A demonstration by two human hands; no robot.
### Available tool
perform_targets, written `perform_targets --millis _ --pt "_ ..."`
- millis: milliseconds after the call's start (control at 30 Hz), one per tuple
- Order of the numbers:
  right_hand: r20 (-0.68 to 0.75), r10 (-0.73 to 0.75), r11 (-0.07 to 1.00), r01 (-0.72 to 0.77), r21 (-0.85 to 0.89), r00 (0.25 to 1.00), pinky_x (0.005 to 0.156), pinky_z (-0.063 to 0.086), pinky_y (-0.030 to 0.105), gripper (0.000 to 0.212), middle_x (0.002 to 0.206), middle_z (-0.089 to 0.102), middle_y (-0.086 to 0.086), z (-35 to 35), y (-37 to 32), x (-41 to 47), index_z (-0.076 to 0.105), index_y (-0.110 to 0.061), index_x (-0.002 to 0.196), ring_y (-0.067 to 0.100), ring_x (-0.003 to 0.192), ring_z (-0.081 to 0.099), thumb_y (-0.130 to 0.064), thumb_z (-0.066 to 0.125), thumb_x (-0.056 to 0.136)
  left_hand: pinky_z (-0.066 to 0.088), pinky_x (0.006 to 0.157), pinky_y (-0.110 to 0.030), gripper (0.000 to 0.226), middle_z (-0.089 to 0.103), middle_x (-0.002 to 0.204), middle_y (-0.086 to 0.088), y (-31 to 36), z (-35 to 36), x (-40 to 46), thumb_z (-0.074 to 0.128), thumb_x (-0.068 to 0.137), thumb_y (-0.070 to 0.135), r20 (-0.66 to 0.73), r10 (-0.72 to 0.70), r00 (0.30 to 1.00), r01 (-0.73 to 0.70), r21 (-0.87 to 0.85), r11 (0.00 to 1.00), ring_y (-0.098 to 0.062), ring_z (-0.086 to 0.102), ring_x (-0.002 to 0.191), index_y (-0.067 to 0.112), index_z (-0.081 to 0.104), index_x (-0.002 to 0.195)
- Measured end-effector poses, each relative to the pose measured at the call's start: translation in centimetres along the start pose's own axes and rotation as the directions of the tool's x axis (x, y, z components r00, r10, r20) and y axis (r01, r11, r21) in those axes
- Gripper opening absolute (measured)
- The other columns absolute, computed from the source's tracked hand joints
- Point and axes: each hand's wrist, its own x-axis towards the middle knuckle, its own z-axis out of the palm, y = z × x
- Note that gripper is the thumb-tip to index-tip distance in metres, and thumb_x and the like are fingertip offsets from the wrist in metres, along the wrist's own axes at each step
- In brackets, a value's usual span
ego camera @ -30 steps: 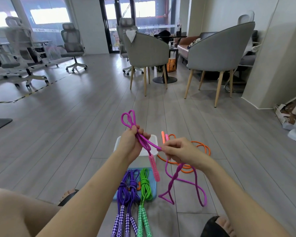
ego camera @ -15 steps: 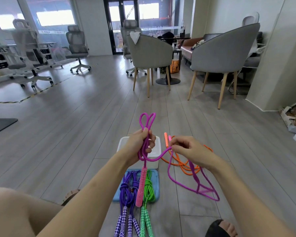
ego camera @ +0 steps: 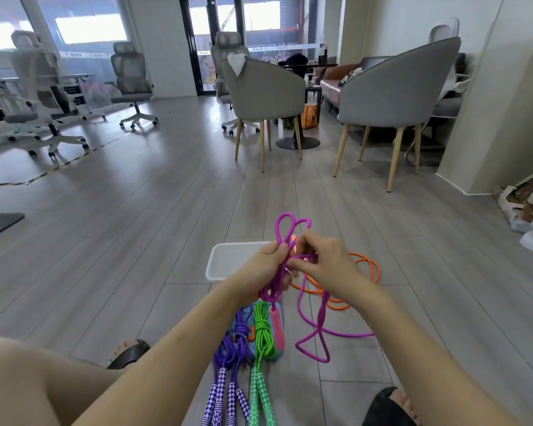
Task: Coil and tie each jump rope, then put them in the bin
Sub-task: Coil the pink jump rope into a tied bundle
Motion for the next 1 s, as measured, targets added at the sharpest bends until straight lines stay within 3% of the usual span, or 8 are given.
perform_targets --millis 100,200,333,433,533,700,833,1000 --pt "-0.007 -0.030 0.999 0.030 -0.024 1.000 0.062 0.040 0.011 0.030 0.071 0.057 -0.013 0.1 0.7 -0.3 0.055 -0.024 0.084 0.003 0.065 0.055 -0.018 0.085 0.083 0.023 0.047 -0.024 0.030 0.038 0.067 -0.002 0.2 -0.8 0.2 0.032 0.113 0.033 0.040 -0.044 0.998 0.034 0.208 0.978 -0.010 0.027 0.050 0.013 0.046 0.094" --pt "-0.050 0.002 1.000 -0.001 0.028 0.999 0.065 0.041 0.011 0.022 0.072 0.061 -0.015 -0.3 2.3 -0.7 0.062 -0.022 0.087 0.001 0.067 0.057 -0.016 0.083 0.085 0.019 0.048 -0.025 0.038 0.029 0.065 0.002 0.9 -2.6 -0.2 0.039 0.110 0.041 0.137 -0.164 0.977 0.103 0.373 0.922 -0.011 0.022 0.053 0.010 0.059 0.100" --pt "-0.154 0.093 0.996 -0.094 0.005 0.984 0.065 0.044 0.021 0.012 0.074 0.064 -0.013 -1.6 4.5 -1.0 0.068 -0.025 0.093 0.003 0.067 0.058 -0.019 0.077 0.091 0.017 0.048 -0.022 0.029 0.025 0.066 0.003 1.9 -4.6 -0.7 0.042 0.109 0.035 0.261 -0.177 0.949 0.124 0.207 0.970 -0.008 0.020 0.054 0.015 0.054 0.092" --pt "-0.276 0.241 0.969 -0.244 0.023 0.930 0.061 0.046 0.033 0.008 0.068 0.061 -0.014 -1.9 5.6 -0.7 0.068 -0.032 0.088 0.006 0.062 0.054 -0.032 0.073 0.093 0.018 0.046 -0.018 0.028 0.025 0.065 0.006 2.4 -5.0 -0.4 0.044 0.104 0.041 0.202 -0.047 0.978 0.047 0.002 0.999 -0.007 0.019 0.052 0.018 0.047 0.088" --pt "-0.364 0.423 0.903 -0.354 0.243 0.830 0.060 0.041 0.033 0.021 0.063 0.057 -0.009 -1.7 5.5 -0.6 0.068 -0.022 0.078 0.011 0.060 0.050 -0.038 0.077 0.090 0.022 0.044 -0.017 0.028 0.027 0.065 0.006 2.5 -4.7 -0.3 0.044 0.104 0.042 0.153 0.030 0.988 -0.026 -0.029 0.999 -0.007 0.020 0.052 0.019 0.044 0.088" --pt "-0.382 0.579 0.779 -0.349 0.521 0.721 0.053 0.042 0.024 0.016 0.067 0.062 -0.003 0.1 2.9 0.1 0.066 -0.017 0.085 0.002 0.053 0.053 -0.012 0.063 0.099 0.019 0.050 -0.025 0.026 0.027 0.070 0.000 1.9 -3.0 0.2 0.035 0.112 0.030 0.088 0.083 0.993 -0.086 0.024 0.996 -0.012 0.020 0.056 0.014 0.045 0.093" --pt "-0.264 0.621 0.670 -0.324 0.668 0.738 0.050 0.039 0.030 0.020 0.056 0.053 -0.012 1.7 1.8 0.8 0.073 -0.014 0.109 0.007 0.048 0.044 -0.005 0.057 0.099 0.021 0.052 -0.027 0.025 0.029 0.070 -0.001 1.2 -1.8 0.4 0.034 0.113 0.028 -0.050 0.135 0.990 -0.136 -0.019 0.991 -0.013 0.022 0.058 0.008 0.049 0.109" --pt "-0.173 0.577 0.581 -0.252 0.774 0.798 0.050 0.040 0.028 0.014 0.068 0.060 0.004 2.7 -0.2 0.6 0.074 -0.013 0.109 0.014 0.055 0.050 -0.008 0.069 0.096 0.026 0.052 -0.027 0.030 0.037 0.067 0.005 0.2 -0.8 0.8 0.035 0.112 0.032 -0.149 0.184 0.972 -0.171 0.093 0.981 -0.010 0.030 0.054 0.012 0.055 0.122"
